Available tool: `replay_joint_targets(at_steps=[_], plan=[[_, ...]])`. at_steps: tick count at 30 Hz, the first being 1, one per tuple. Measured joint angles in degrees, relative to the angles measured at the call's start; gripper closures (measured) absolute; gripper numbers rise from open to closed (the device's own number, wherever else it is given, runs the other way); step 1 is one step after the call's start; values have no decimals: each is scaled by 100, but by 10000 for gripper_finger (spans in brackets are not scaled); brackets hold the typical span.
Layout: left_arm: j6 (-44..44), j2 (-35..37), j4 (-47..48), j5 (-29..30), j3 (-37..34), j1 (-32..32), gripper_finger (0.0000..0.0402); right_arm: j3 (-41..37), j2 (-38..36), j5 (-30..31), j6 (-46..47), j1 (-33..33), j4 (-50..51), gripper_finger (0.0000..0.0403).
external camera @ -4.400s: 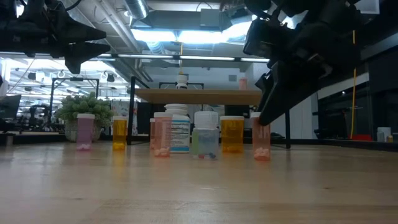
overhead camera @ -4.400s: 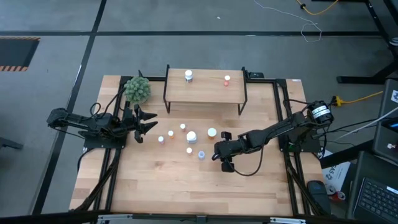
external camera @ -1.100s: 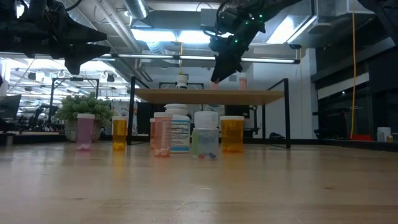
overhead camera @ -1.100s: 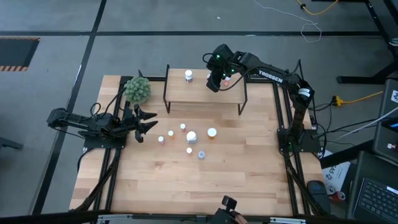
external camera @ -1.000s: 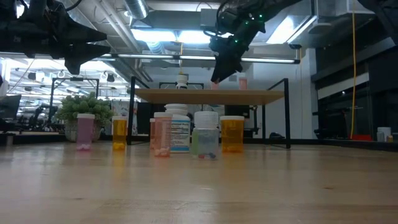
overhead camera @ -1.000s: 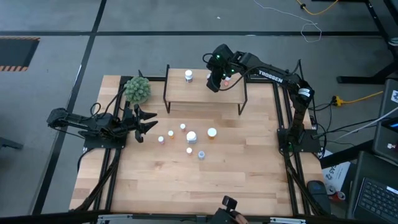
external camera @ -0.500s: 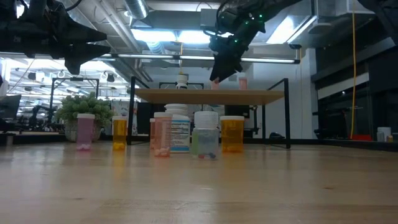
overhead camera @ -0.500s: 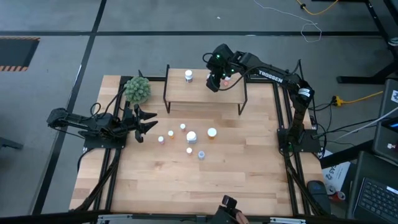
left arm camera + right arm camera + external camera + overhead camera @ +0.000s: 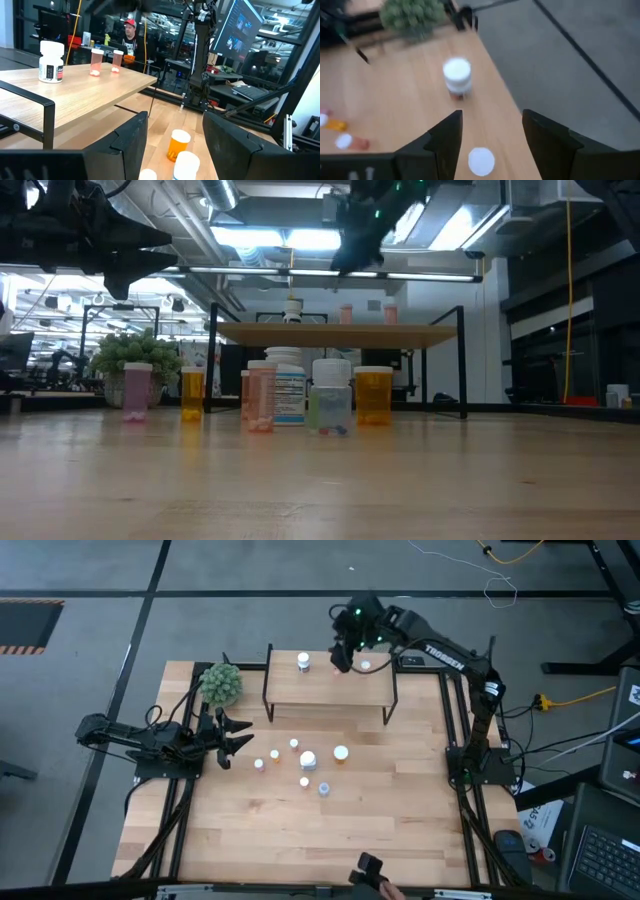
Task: Pick and place medicine bottles onto shelf by color
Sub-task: Put the white and blue medicine bottle on the shelf
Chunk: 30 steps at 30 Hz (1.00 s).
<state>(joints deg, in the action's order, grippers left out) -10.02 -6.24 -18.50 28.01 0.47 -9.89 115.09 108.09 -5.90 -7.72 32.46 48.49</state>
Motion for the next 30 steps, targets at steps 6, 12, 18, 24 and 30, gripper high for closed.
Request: replay_joint_targets(at_steps=[6,12,18,24,30], plan=[[2,-2,0,1,-1,2,215,1323,-8,-926,435,-154,1628,192],[4,-1,1,0,0,2,215,1886,-9,-2214,71,-624,2789,192],[2,-2,0,0,-1,2,215,1780,-17,-1765,-95,-1370,3424,192],[0,0,2,-2,0,2,215,1187,-152,-1772,-165,-1942,4123,198],[1,-2,23,-5,0,0,215,107,-728,-1963,155,-2365,4170,201]])
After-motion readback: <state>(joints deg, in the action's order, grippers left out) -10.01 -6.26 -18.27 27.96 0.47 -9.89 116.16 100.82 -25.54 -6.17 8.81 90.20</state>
